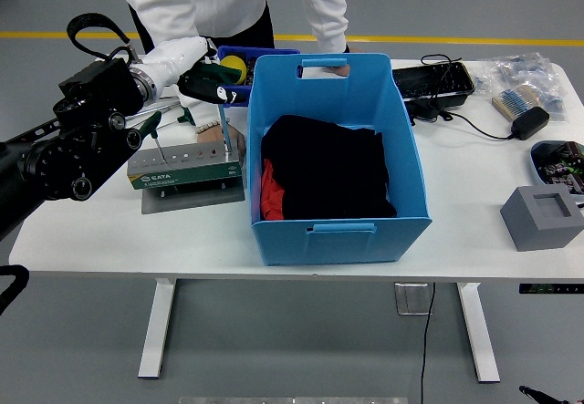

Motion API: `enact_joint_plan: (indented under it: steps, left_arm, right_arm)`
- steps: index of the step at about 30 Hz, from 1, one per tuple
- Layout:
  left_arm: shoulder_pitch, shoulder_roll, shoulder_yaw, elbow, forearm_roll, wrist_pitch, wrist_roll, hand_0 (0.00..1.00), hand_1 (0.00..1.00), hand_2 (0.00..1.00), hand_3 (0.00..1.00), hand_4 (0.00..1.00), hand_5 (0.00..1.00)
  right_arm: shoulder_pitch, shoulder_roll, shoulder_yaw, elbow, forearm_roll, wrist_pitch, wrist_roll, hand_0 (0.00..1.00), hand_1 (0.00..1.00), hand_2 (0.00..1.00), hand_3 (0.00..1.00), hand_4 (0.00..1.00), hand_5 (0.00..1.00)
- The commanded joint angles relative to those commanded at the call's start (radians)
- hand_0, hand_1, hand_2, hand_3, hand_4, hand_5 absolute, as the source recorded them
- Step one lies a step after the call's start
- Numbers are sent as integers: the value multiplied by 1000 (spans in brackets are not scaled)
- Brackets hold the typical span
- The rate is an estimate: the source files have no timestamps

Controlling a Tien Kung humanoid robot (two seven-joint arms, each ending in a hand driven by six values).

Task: Lift tool from toolbox,place it in box,lift tool from toolbox,place it in box

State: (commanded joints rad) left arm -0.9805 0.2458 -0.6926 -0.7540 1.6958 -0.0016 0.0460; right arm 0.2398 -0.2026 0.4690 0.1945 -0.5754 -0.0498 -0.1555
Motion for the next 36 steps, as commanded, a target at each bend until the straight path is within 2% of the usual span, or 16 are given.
enact_joint_plan:
  steps: [2,3,8,9,13,26,27,32,33,36]
  left_arm:
    - [-2,7,-5,-9,-22,-20,8,142,2,2,61,998,512]
    - [-3,10,-9,-14,-26,-27,12,143,2,2,63,925,547]
    - [-10,32,-22,-38,-27,-47,26,143,2,2,63,925,547]
    - [-13,36,-22,-42,-26,-51,27,144,2,2,67,881,550]
    - [-22,52,-18,-56,-21,-61,27,144,2,2,67,881,550]
    - [-48,84,5,-103,61,-68,19,117,2,2,67,840,552]
    - [-50,86,6,-107,64,-67,18,89,2,2,67,823,560]
    - [-58,94,7,-126,80,-61,12,89,2,2,67,823,560]
    - [-59,95,7,-127,81,-60,12,41,2,2,67,813,567]
    - [-63,97,10,-127,85,-58,10,41,2,2,67,813,567]
  right_arm:
    - [-1,0,1,0,-1,0,0,682,665,718,566,798,676]
    - [-2,0,3,0,-1,-1,0,681,665,718,566,798,676]
    - [-12,2,13,2,-11,-3,-3,681,665,718,566,798,676]
    - [-14,3,17,2,-16,-3,-4,681,666,718,566,798,676]
    - [-19,4,29,3,-32,-3,-7,681,666,718,566,798,676]
    - [-28,7,43,4,-49,-5,-12,682,667,718,566,798,676]
    - [-28,7,44,4,-49,-5,-12,681,667,719,566,798,676]
    - [-28,7,40,3,-45,-4,-11,681,667,719,566,798,676]
    - [-27,6,40,3,-44,-4,-11,682,667,718,566,798,676]
    - [-26,6,38,3,-40,-4,-11,682,667,718,566,798,676]
